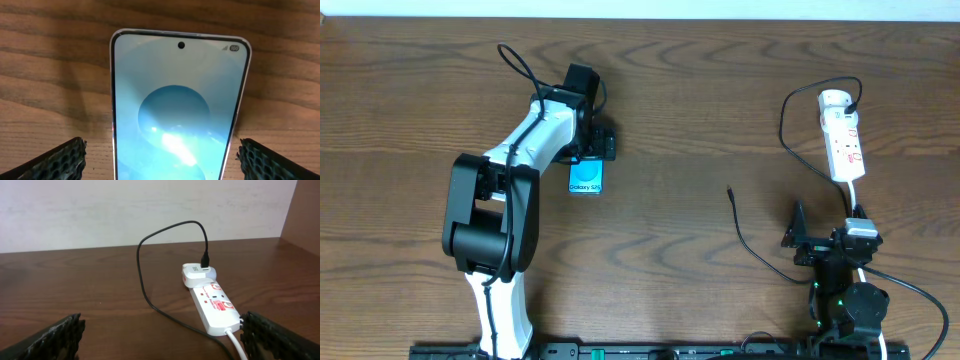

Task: Plug charger to phone and switch on socket
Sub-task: 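Lower the left gripper onto the phone's top edge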

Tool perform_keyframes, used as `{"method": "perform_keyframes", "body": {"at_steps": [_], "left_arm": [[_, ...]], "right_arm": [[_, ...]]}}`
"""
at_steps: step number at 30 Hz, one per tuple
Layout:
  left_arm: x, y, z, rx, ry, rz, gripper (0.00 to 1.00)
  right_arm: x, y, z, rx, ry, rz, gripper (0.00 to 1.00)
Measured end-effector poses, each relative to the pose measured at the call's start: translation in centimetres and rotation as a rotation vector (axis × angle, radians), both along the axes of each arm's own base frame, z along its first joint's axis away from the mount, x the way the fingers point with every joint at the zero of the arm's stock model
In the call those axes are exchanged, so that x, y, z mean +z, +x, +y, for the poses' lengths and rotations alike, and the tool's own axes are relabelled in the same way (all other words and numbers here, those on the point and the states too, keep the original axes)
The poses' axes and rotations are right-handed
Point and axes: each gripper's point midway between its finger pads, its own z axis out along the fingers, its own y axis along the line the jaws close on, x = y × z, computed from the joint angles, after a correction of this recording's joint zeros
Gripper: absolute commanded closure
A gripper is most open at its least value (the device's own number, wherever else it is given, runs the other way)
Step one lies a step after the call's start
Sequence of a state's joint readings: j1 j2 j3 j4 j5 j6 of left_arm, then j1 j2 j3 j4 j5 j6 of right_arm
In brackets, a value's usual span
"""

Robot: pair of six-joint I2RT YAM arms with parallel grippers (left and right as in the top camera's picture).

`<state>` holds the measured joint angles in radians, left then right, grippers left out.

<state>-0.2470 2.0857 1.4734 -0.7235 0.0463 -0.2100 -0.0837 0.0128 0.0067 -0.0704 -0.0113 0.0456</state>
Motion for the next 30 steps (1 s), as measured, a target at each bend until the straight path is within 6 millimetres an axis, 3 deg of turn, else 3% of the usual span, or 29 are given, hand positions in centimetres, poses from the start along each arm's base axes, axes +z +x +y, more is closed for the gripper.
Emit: {"method": "perform_keyframes", "body": {"at_steps": [30], "left_arm": [[-0.92,-0.56,0.14,0.000,0.002,0.009,0.02]], "right_arm": [[0.00,0.00,0.00,0.000,0.000,0.000,0.01]]}}
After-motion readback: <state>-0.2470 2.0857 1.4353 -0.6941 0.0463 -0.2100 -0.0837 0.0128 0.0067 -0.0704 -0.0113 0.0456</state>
